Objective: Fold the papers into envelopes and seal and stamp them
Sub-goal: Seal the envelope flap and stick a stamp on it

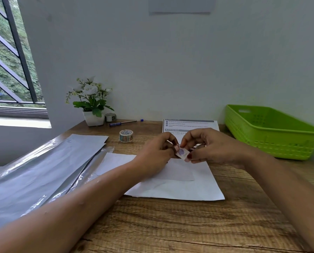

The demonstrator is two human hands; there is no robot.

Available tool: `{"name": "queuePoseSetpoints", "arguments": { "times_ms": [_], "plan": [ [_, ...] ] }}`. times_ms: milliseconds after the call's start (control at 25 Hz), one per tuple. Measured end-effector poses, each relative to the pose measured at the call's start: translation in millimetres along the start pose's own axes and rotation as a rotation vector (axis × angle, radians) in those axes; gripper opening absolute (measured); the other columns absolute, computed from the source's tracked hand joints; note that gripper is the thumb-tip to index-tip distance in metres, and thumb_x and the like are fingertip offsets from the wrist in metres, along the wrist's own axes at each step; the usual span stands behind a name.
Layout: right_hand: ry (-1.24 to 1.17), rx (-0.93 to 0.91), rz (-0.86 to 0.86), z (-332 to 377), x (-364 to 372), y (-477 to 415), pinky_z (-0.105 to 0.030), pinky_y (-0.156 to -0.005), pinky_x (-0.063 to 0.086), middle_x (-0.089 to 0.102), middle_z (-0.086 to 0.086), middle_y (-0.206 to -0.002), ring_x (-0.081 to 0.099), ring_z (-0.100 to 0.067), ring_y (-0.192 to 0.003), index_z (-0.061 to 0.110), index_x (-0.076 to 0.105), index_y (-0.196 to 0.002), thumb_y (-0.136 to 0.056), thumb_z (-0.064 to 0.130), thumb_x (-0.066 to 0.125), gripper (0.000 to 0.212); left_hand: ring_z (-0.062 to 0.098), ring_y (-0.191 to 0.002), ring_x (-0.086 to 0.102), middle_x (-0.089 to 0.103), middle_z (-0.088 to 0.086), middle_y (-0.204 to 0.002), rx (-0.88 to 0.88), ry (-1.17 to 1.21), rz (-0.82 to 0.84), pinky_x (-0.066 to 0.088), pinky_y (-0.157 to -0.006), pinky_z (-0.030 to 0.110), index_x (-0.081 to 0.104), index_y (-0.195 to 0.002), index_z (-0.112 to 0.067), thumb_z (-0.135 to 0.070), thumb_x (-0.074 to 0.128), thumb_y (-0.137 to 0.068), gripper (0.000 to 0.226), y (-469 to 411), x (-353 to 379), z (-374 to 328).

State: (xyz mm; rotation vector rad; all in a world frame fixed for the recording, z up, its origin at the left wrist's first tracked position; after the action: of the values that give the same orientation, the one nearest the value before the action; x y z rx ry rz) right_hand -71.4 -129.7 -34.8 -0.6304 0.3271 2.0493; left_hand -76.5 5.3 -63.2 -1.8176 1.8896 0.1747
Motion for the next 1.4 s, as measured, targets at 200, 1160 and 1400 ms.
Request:
{"name": "queuePoseSetpoints", "arguments": {
  "times_ms": [200, 1160, 1400],
  "plan": [
    [-0.029, 0.040, -0.003, -6, -2, -2, -0.026, -0.077, 0.054, 0.073, -0.002, -0.091, 0.067, -0.009, -0.079, 0.006, 0.064, -0.101, -0.093, 0.000, 0.044, 0.022, -0.004, -0.071, 0.059, 0.069, -0.004, -0.088, 0.195, -0.199, 0.043, 0.039, -0.057, 0.007, 0.049, -0.102, -0.023, -0.007, 0.051, -0.093, 0.018, 7, 2, -18],
    [0.043, 0.340, -0.113, -42, -23, 2, -0.018, -0.051, 0.055, 0.072, -0.007, -0.067, 0.068, -0.011, -0.058, -0.003, 0.070, -0.089, -0.077, -0.010, 0.068, 0.014, 0.020, -0.130, 0.031, 0.036, -0.001, -0.143, 0.229, -0.880, 0.334, 0.027, -0.109, 0.038, 0.024, -0.144, -0.028, -0.050, 0.035, -0.096, 0.054, 12, 40, 0],
    [0.186, 0.315, -0.171, -40, -22, -1, -0.020, -0.055, 0.054, 0.070, -0.006, -0.070, 0.066, -0.010, -0.061, 0.009, 0.073, -0.079, -0.072, 0.000, 0.078, 0.013, 0.021, -0.130, 0.030, 0.037, -0.001, -0.141, 0.225, -0.869, 0.334, 0.028, -0.109, 0.043, 0.023, -0.145, -0.030, -0.051, 0.036, -0.095, 0.056, 10, 40, 3]
  ]
}}
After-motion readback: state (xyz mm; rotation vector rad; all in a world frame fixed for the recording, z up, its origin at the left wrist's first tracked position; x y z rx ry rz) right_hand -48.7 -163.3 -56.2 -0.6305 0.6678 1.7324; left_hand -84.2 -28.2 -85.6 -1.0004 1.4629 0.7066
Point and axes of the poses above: each hand's wrist, its own y-axis away from the middle knuckle, its own x-axis out of the palm, z = x × y, the point moved 7 cm from there along -y, towards the middle knuckle
